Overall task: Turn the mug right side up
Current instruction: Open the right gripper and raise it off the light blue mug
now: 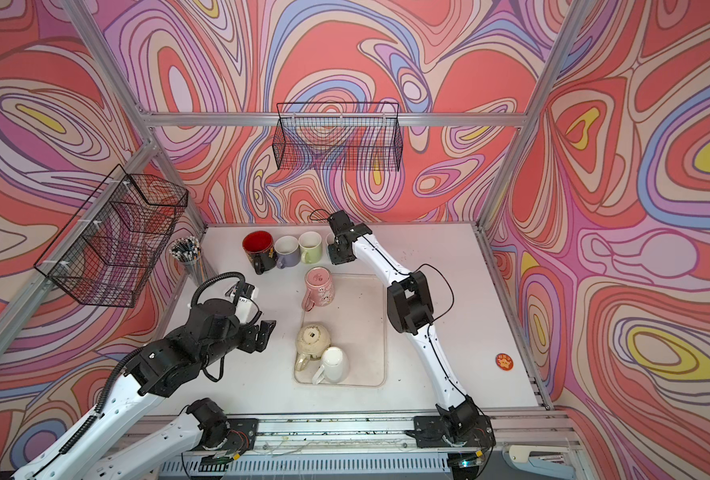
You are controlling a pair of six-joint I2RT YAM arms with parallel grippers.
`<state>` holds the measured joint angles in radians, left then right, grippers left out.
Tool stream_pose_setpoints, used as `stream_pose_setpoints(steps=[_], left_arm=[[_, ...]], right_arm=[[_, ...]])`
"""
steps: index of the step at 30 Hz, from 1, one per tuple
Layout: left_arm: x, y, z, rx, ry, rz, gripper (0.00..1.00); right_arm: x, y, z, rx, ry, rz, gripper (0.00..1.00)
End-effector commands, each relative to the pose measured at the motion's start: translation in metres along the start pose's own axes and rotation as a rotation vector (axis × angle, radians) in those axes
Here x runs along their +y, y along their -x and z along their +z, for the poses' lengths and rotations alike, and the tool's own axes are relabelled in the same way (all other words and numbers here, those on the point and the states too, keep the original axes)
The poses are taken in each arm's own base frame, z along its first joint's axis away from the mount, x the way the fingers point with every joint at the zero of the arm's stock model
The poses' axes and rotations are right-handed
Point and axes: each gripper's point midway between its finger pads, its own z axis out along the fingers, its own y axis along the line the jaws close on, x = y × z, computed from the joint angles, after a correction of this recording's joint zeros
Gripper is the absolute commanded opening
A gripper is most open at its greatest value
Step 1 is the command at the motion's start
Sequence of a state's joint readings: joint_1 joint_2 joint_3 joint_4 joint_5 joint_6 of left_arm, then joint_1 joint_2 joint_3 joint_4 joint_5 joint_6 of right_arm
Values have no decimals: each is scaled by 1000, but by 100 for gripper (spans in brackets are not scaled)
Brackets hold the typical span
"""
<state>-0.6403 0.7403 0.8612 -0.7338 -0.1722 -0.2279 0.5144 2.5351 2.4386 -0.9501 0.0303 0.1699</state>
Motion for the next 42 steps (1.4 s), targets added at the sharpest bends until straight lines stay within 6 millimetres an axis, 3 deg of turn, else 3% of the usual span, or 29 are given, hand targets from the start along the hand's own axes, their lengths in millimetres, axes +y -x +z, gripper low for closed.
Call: stream_pose_setpoints(steps=[1,8,21,27,33,42], left_arm=[[0,-3,0,2,-5,16,86],[0,-4,2,8,-4,19,86],[-2,-7,12,53,3,49,81],[-10,-8,27,135,-14,91,78],[-16,-2,37,232,-5,111,94],[-22,13,54,264,-2,155,94]], right_arm=[[9,22,-6,-81,10,-18,12],[10,23,-10,-92,22,-19,32],[17,24,-30,-108,68,-27,42],[22,21,-68,-165,122,-38,45],[26,13,-114,-249,179,-48,47],[33,-26,-168,-398,324,21,49]])
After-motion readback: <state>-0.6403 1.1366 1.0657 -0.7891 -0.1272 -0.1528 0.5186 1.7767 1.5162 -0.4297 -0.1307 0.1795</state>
